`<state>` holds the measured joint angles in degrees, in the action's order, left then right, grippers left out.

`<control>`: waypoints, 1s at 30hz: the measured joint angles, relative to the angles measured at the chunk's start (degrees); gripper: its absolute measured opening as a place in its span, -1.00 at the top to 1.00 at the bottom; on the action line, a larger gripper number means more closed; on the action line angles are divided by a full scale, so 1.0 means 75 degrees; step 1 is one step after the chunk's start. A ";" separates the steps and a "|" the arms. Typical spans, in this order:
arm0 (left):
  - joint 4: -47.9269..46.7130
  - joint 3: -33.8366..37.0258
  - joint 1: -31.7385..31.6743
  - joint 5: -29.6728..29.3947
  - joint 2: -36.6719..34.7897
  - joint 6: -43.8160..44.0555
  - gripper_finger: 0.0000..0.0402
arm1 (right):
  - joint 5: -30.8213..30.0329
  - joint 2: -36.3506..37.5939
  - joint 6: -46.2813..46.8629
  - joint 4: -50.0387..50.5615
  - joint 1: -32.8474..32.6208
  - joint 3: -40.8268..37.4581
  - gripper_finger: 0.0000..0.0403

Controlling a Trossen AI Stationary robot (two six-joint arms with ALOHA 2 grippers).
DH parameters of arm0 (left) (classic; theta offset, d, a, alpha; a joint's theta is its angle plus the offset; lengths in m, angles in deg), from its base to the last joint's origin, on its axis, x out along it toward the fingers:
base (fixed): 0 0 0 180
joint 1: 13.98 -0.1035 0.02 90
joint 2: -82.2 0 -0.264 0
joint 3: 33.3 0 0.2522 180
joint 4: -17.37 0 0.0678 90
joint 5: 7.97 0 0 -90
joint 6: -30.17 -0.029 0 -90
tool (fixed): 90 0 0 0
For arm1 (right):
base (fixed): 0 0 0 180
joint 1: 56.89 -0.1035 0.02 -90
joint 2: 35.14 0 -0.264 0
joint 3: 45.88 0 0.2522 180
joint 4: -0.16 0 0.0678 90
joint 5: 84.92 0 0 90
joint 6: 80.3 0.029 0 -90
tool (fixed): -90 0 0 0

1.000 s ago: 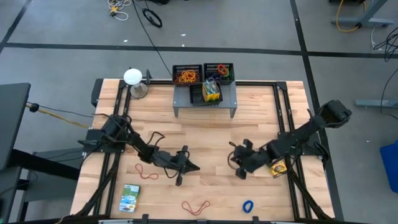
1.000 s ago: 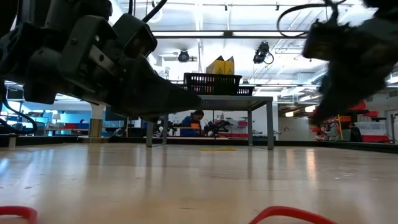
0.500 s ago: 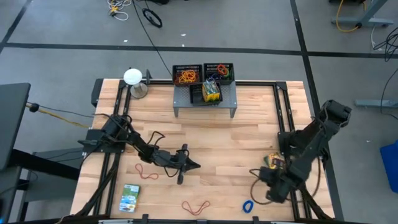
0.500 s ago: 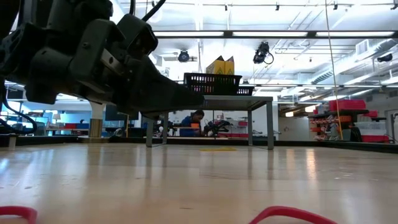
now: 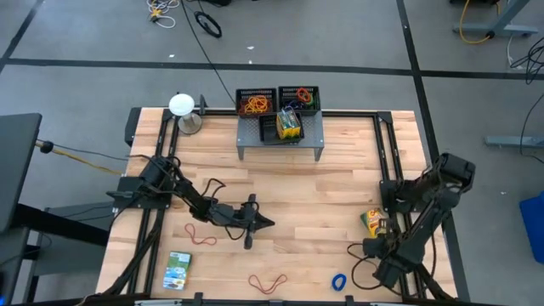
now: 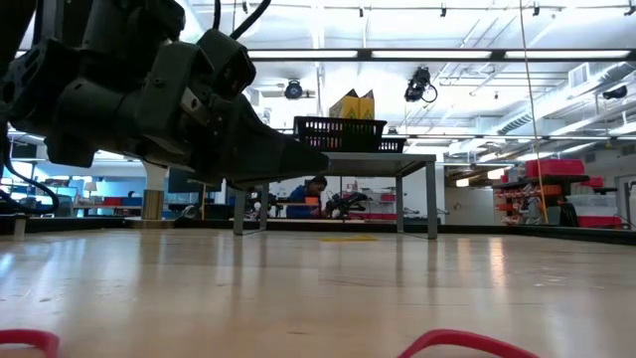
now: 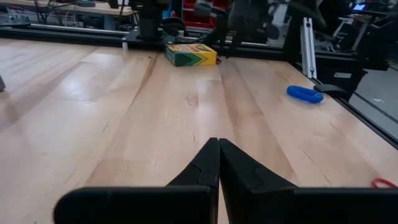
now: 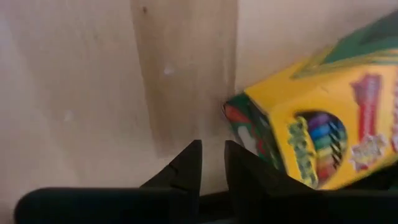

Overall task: Pick & Place Office Desk Supplies
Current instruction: Put the crayon box into the bottom black basket on the shelf

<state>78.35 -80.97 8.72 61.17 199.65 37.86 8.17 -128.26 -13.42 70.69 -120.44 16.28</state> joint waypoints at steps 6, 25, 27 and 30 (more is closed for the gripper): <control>0.0002 0.0000 0.0009 0.0006 0.0000 0.0004 0.96 | 0.0048 -0.0591 -0.0304 0.0093 0.0023 0.0046 0.63; 0.0002 -0.0001 0.0009 -0.0013 0.0000 0.0086 0.96 | 0.0079 -0.0643 -0.0165 0.1136 0.0026 0.0473 0.55; 0.0002 0.0000 0.0009 -0.0014 0.0001 0.0116 0.96 | 0.0082 -0.0641 -0.0275 0.0963 0.0026 0.0398 0.50; 0.0002 0.0000 0.0009 -0.0013 0.0003 0.0118 0.96 | 0.0084 -0.0641 -0.0338 0.0762 0.0023 0.0217 0.48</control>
<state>78.37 -80.97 8.79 61.08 199.67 38.74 8.80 -133.07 -15.96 76.41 -120.26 17.90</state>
